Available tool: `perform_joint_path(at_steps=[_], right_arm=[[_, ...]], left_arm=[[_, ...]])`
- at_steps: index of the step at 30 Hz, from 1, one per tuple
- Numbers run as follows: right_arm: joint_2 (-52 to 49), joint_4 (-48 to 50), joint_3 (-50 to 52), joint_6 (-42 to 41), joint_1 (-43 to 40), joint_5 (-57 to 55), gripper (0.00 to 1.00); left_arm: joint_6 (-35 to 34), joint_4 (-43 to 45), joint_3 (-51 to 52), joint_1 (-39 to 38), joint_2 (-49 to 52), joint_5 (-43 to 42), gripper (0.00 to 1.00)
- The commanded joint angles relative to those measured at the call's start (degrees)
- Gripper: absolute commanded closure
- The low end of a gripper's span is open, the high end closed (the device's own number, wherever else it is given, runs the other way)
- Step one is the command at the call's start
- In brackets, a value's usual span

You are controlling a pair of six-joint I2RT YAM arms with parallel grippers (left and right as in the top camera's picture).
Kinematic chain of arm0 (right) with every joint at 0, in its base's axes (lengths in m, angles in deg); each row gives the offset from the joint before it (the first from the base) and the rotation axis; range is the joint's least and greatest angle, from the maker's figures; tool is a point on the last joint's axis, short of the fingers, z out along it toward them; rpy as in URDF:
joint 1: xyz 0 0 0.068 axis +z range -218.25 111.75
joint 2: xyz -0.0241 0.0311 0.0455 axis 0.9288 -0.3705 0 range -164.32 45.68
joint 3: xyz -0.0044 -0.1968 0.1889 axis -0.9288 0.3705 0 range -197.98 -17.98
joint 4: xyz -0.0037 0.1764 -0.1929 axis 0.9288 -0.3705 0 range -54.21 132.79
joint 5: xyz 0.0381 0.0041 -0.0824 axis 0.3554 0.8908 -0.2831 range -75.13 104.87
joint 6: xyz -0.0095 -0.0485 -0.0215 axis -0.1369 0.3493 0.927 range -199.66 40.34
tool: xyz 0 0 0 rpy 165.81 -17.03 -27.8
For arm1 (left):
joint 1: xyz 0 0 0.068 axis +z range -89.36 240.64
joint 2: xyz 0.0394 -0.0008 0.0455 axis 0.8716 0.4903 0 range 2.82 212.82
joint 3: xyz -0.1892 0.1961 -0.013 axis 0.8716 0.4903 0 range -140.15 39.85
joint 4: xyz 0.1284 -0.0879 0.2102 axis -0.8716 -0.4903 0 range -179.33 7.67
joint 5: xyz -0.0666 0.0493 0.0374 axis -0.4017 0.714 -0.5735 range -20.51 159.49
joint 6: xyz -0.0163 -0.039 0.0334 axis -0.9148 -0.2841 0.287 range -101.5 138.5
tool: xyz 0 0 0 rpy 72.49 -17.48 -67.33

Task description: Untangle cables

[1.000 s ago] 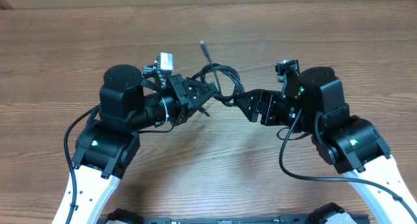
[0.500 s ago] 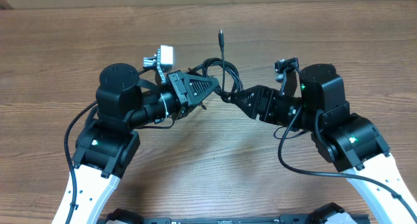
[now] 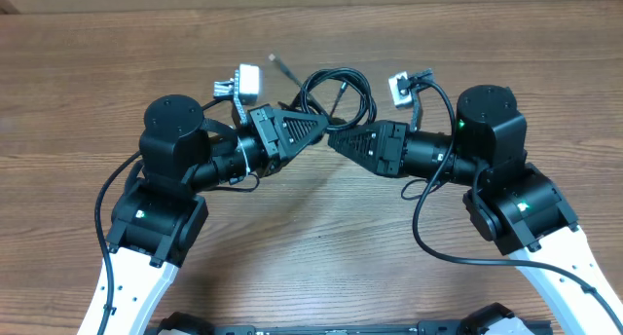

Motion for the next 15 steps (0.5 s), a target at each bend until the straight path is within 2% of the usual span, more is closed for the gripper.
perform_joint_path(at_steps=[1, 7, 8, 9, 13, 15], right_arm=[[0.35, 0.33, -1.29, 2.47, 0.20, 2.03, 0.95], [0.35, -3.78, -1.29, 6.58, 0.13, -0.85, 0.94], [0.35, -5.66, -1.29, 6.56, 0.13, -3.41, 0.86], [0.35, -8.02, -1.29, 6.54, 0.13, -7.04, 0.70], [0.35, -10.49, -1.29, 3.93, 0.13, -13.35, 0.53], [0.35, -10.16, -1.29, 3.93, 0.13, -13.35, 0.51]], left_arm=[[1.14, 0.13, -0.48, -0.81, -0.24, -3.50, 0.96], [0.66, 0.24, -0.48, -0.70, -0.24, -3.80, 0.96], [0.66, 0.46, -0.48, -0.70, -0.24, -3.87, 0.96], [0.66, 0.66, -0.48, -0.70, -0.26, -4.20, 0.96], [0.72, 0.79, -0.48, -0.70, -0.26, -6.62, 0.96], [0.72, 0.79, -0.48, -0.70, -0.26, -6.91, 0.96]])
